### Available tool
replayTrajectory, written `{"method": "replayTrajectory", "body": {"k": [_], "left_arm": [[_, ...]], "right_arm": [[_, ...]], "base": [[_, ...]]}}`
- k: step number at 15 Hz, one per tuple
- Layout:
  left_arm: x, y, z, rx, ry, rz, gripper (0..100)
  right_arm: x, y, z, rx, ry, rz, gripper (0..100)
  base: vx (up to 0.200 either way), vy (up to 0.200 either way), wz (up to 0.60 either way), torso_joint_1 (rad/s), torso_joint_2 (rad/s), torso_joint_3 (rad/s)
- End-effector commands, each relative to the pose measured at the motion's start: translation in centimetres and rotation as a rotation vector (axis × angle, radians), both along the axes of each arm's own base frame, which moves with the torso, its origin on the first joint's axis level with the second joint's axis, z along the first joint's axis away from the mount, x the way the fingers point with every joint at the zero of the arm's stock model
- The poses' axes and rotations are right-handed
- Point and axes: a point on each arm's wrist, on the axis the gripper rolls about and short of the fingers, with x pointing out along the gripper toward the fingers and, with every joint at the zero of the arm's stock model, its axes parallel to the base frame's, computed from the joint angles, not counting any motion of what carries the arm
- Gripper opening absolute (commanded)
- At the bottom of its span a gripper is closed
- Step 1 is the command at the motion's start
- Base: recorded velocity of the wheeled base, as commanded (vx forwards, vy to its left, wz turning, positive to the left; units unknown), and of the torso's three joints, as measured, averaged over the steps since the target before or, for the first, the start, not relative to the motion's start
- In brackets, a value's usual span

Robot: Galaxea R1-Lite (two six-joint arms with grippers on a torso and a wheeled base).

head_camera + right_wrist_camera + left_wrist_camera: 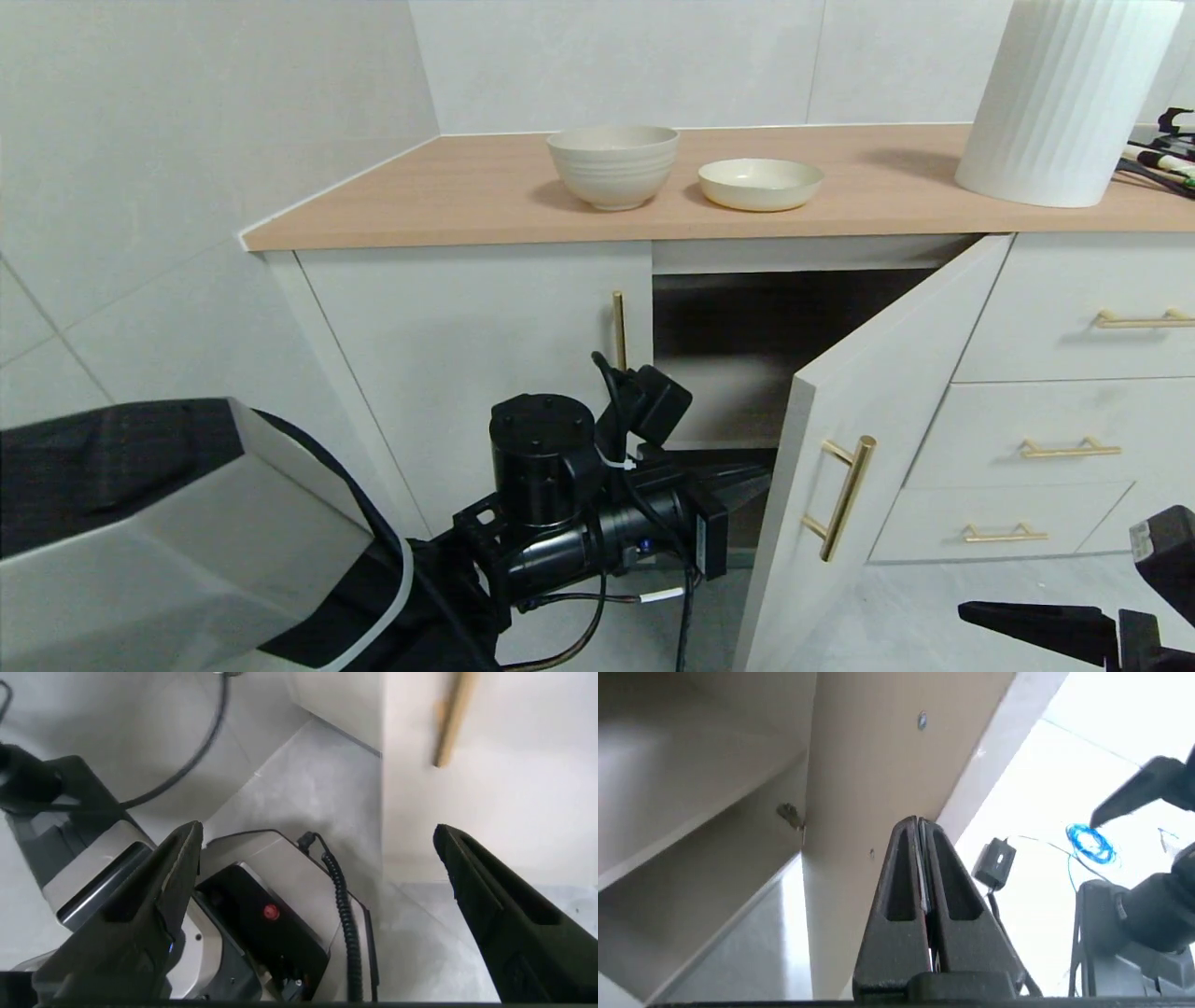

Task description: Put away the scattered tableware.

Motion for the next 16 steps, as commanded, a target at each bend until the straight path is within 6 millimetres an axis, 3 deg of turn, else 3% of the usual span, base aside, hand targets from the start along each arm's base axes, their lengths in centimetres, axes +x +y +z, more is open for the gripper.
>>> {"method": "replayTrajectory", "body": {"k": [1,10,13,16], "left_arm": [[0.3,-0.3,-0.2,-0.002,-0.001,0.0,0],[1.7,-3.2,-2.0,-0.003,-0.007,0.005,0],[1.6,-3.3,-2.0,-0.003,-0.006,0.006,0],[1.8,-3.6,-2.4,-0.002,-0.007,0.006,0]], "right_arm": [[0.0,0.0,0.0,-0.001,0.002,0.003,100],[0.0,0.1,-0.1,-0.003,0.004,0.006,100],[0.0,0.1,-0.1,-0.003,0.004,0.006,100],[0.0,0.1,-0.1,-0.004,0.003,0.007,100]], "base": [[0.0,0.0,0.0,0.0,0.0,0.0],[0.0,0.0,0.0,0.0,0.0,0.0],[-0.2,0.0,0.0,0.009,0.0,0.001],[0.0,0.0,0.0,0.0,0.0,0.0]]}}
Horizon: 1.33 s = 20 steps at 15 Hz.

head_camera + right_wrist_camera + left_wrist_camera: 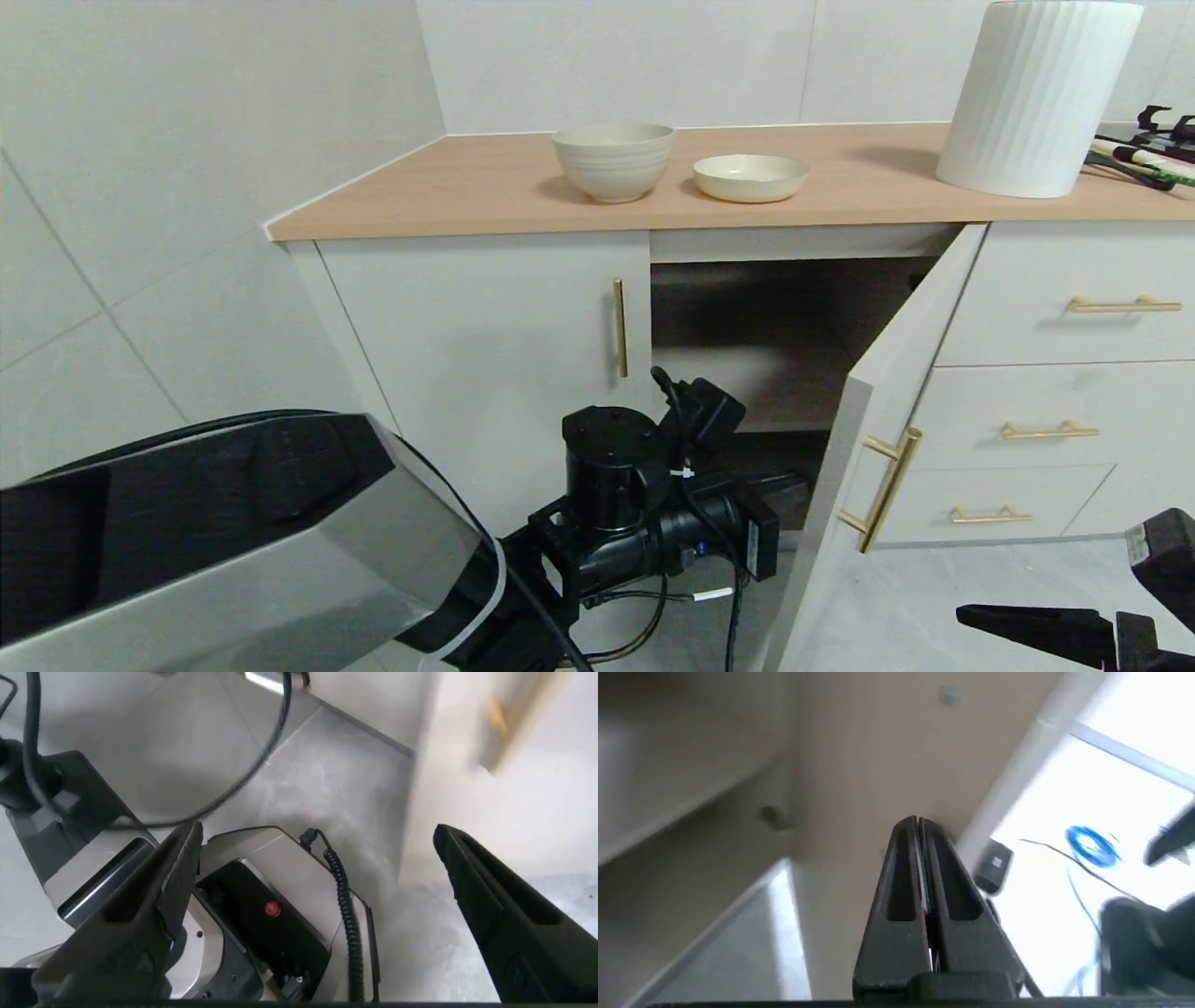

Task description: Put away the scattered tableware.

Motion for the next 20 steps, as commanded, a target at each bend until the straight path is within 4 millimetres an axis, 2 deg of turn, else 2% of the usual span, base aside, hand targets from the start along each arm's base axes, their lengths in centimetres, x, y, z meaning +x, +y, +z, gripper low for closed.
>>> {"method": "replayTrajectory", "body": {"k": [1,4,8,9,10,11,12,13,15,18,19,20], "left_arm": [[0.5,-0.4,-0.8,0.008,0.006,0.011,0],[1.7,-1.6,-1.8,0.001,-0.002,0.019,0],[1.9,-2.7,-2.4,-0.007,-0.014,0.037,0],[0.4,-3.6,-2.0,-0.034,-0.029,-0.016,0],[-2.5,-4.8,-1.3,-0.084,-0.038,-0.133,0],[-4.8,-5.0,-0.4,-0.138,-0.028,-0.262,0],[-5.8,-4.6,-0.3,-0.144,-0.029,-0.312,0],[-5.7,-4.5,-0.3,-0.144,-0.029,-0.305,0],[-3.5,-3.2,-0.1,-0.137,-0.028,-0.241,0],[-0.9,-0.4,1.5,-0.088,0.008,-0.081,0],[-0.5,0.2,2.0,-0.076,0.014,-0.055,0],[-0.3,1.9,3.1,-0.049,0.038,-0.006,0]], "right_arm": [[0.0,0.0,0.0,-0.001,0.002,-0.001,100],[0.0,0.1,0.0,-0.002,0.003,0.002,100],[0.0,0.1,-0.1,-0.003,0.004,0.002,100],[-0.1,0.1,-0.1,0.003,0.005,0.017,100],[-0.4,0.0,0.0,0.017,0.009,0.056,100],[-0.9,-0.3,0.1,0.048,0.005,0.109,100],[-1.4,-0.5,0.4,0.081,-0.001,0.161,100],[-1.7,-0.7,0.6,0.103,-0.007,0.196,100],[-1.8,-0.8,0.7,0.108,-0.009,0.202,100],[-1.5,-0.7,0.9,0.109,-0.012,0.181,100],[-1.4,-0.7,0.9,0.106,-0.01,0.17,100],[-0.9,-0.6,0.9,0.091,-0.009,0.124,100]], "base": [[0.0,0.0,0.0,0.0,0.0,0.0],[0.0,0.0,0.0,0.0,0.0,0.0],[0.0,0.0,0.0,0.0,0.0,0.0],[0.0,0.0,0.0,0.0,0.0,0.0],[0.0,0.0,0.0,0.0,0.0,0.0],[0.0,0.0,0.0,0.0,0.0,0.0],[0.0,0.0,0.0,0.0,0.0,0.0],[0.0,0.0,0.0,0.0,0.0,0.0],[0.0,0.0,0.0,0.0,0.0,0.0],[0.0,0.0,0.0,0.0,0.0,0.0],[0.0,0.0,0.0,0.0,0.0,0.0],[0.0,0.0,0.0,0.0,0.0,0.0]]}}
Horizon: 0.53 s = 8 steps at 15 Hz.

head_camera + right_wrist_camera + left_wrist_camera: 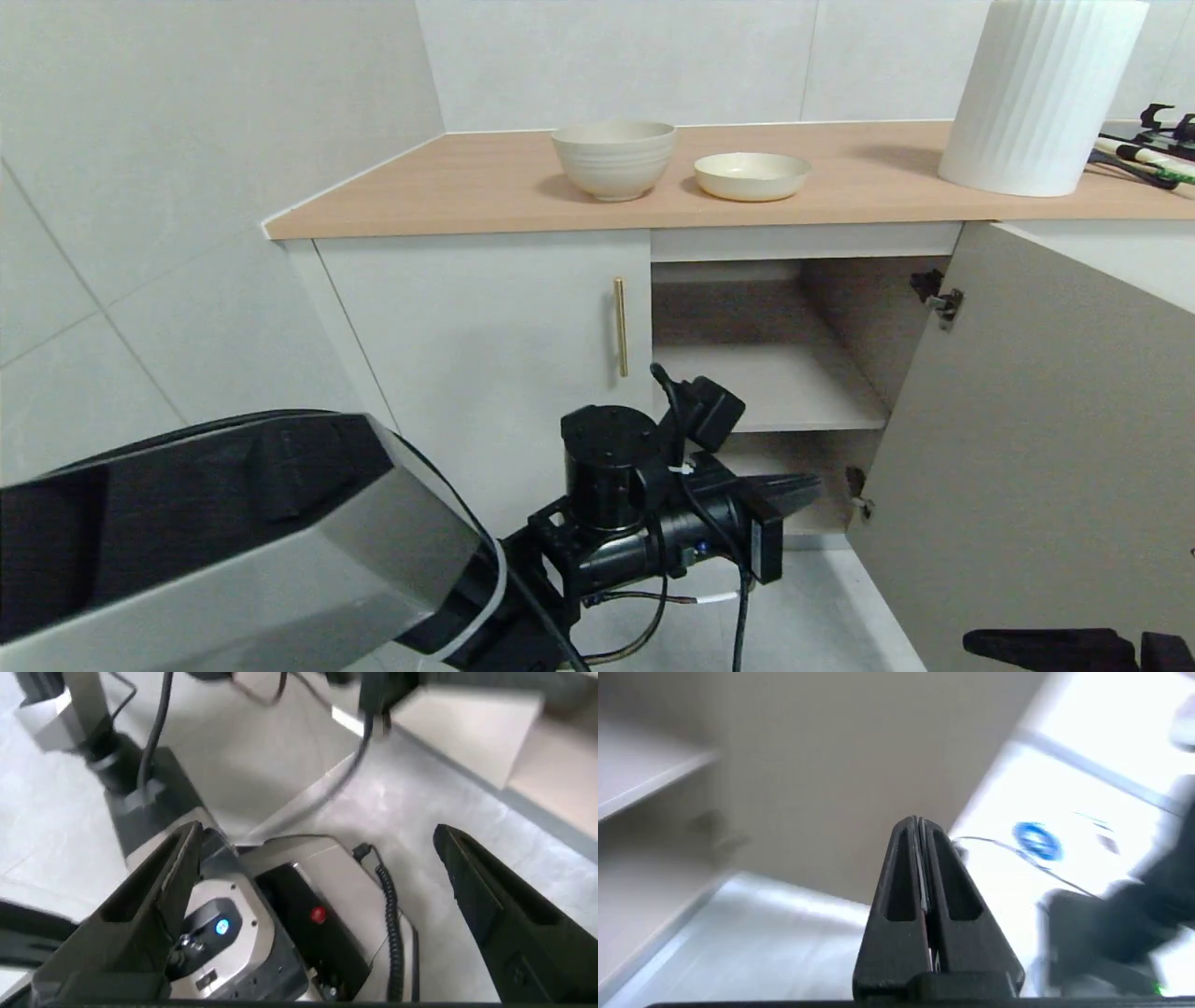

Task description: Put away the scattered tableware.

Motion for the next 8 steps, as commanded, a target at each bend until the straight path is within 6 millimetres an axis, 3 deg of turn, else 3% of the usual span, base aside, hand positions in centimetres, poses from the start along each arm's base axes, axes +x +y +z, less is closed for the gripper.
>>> {"method": "replayTrajectory", "body": {"k": [1,5,7,8], "left_arm": [[0.0,3.3,3.4,0.011,0.005,0.083,0],[-1.4,7.8,5.7,0.075,0.064,0.178,0],[-2.0,12.1,7.1,0.086,0.067,0.273,0],[-2.2,13.0,7.4,0.094,0.06,0.289,0]], "right_arm": [[0.7,0.1,0.1,-0.015,0.006,-0.056,100],[1.5,0.0,0.4,-0.014,0.003,-0.121,100],[2.3,-0.2,0.8,-0.017,-0.003,-0.187,100],[2.4,-0.1,0.8,-0.022,-0.001,-0.195,100]], "base": [[0.0,0.0,0.0,0.0,0.0,0.0],[0.0,0.0,0.0,0.0,0.0,0.0],[0.0,0.0,0.0,0.0,0.0,0.0],[0.0,0.0,0.0,0.0,0.0,0.0]]}}
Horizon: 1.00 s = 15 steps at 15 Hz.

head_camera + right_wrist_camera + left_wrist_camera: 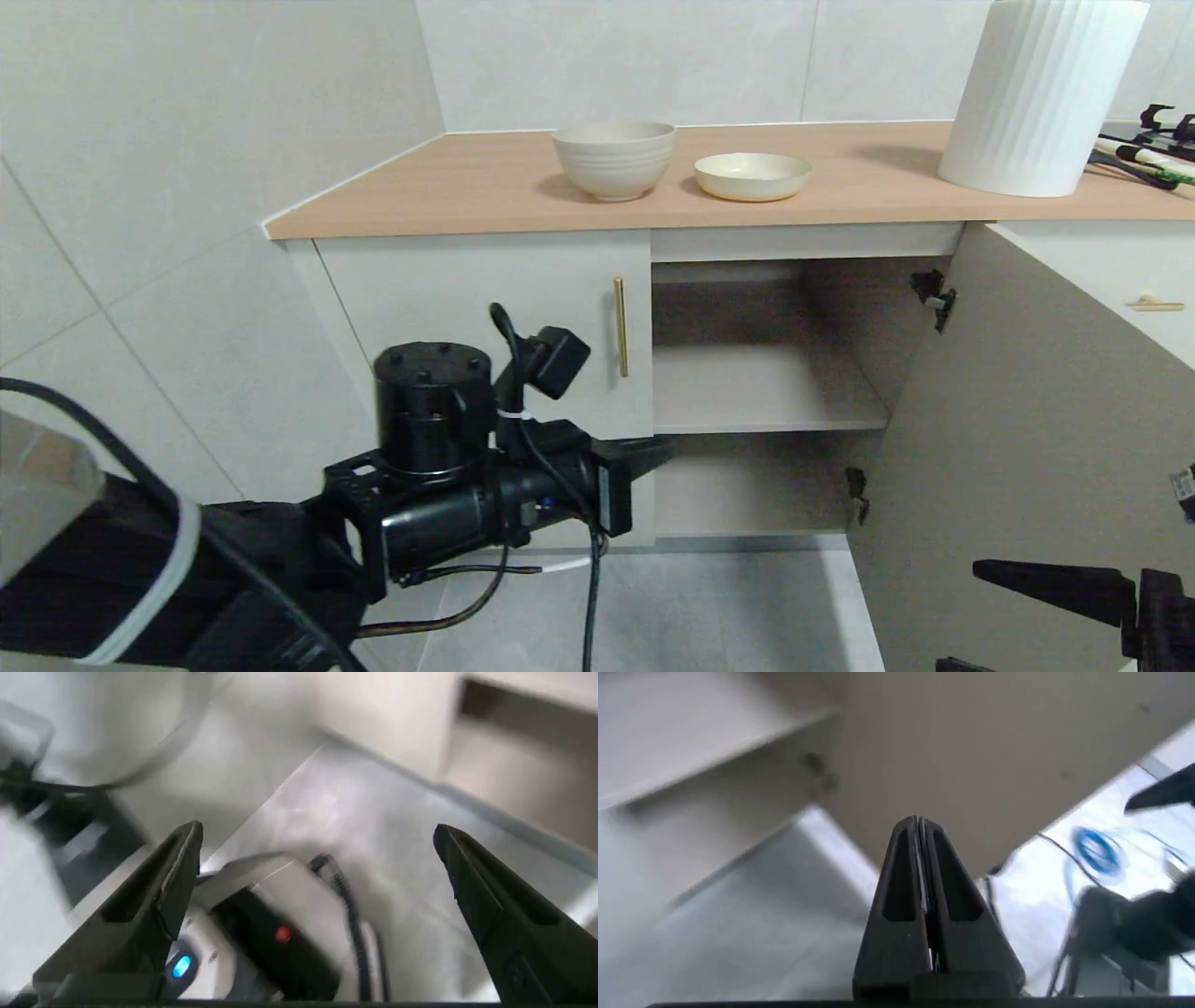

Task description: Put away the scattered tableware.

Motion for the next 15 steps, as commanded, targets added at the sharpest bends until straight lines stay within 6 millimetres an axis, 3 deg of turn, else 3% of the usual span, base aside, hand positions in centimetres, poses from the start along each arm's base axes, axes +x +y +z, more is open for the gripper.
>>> {"method": "replayTrajectory", "body": {"k": [1,5,8,11,15], "left_arm": [[-1.9,5.1,2.4,0.018,-0.051,0.097,100],[-6.2,10.0,5.0,0.044,-0.063,0.234,100],[-8.6,13.1,7.4,0.063,-0.029,0.342,100],[-10.1,14.7,9.0,0.056,-0.027,0.405,100],[-9.7,14.6,9.3,0.054,-0.031,0.409,100]], "right_arm": [[0.7,0.3,0.2,-0.01,0.008,-0.02,100],[1.8,1.2,2.5,0.028,-0.045,-0.017,100],[5.9,2.3,4.9,-0.003,-0.023,-0.099,100],[7.4,3.2,6.7,-0.044,0.022,-0.131,100],[7.9,2.8,6.4,-0.067,0.069,-0.202,100]], "base": [[0.0,0.0,0.0,0.0,0.0,0.0],[0.0,0.0,0.0,0.0,0.0,0.0],[0.0,0.0,0.0,0.0,0.0,0.0],[0.0,0.0,0.0,0.0,0.0,0.0],[0.0,0.0,0.0,0.0,0.0,0.0]]}}
